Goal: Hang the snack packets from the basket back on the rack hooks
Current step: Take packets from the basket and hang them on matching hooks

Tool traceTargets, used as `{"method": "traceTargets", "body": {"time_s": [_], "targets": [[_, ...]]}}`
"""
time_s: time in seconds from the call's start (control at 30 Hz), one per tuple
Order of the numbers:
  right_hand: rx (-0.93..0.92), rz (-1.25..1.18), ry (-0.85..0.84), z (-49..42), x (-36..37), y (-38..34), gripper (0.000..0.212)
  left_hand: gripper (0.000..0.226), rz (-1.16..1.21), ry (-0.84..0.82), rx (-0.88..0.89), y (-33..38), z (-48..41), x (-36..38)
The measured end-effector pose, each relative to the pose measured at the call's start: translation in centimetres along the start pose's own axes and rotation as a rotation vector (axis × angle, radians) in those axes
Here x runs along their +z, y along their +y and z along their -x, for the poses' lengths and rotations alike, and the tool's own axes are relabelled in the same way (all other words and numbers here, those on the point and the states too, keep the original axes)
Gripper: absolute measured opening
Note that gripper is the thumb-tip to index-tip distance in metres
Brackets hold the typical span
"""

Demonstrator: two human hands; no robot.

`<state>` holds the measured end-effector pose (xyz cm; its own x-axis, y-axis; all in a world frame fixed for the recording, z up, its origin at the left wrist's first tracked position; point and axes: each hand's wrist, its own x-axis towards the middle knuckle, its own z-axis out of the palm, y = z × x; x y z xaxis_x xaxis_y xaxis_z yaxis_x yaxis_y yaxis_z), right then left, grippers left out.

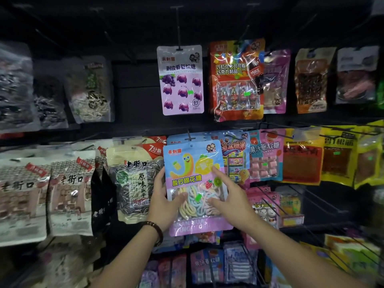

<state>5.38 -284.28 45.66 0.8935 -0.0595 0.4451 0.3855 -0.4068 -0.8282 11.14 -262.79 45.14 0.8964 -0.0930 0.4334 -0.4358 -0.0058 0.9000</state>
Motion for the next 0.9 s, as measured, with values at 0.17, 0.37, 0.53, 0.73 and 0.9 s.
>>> {"method": "traceTargets", "body": {"time_s": [0.17,0.37,0.53,0.73,0.9], "targets": [[-0.014,0.032,-0.016,0.2,-0.3,-0.3,0.095,0.091,-0.049,0.005,-0.016,-0.6,0.1,-0.3],[0.032,0.106,-0.027,-1.2,0.1,0.3,0.099,0.091,-0.168,0.006,-0.048,-1.1,-1.7,-0.2],[0.076,0.241,-0.036,-2.6,0.2,0.6,0.098,0.089,-0.210,0.044,-0.110,-1.3,-2.8,1.0],[0.145,0.367,-0.082,-1.1,-0.4,1.0,0.086,0.111,-0.337,0.047,-0.163,-1.1,-1.4,2.3],[0.228,0.476,-0.093,4.7,0.8,4.7,0.065,0.080,-0.428,-0.031,-0.078,-4.4,4.4,3.0]]}}
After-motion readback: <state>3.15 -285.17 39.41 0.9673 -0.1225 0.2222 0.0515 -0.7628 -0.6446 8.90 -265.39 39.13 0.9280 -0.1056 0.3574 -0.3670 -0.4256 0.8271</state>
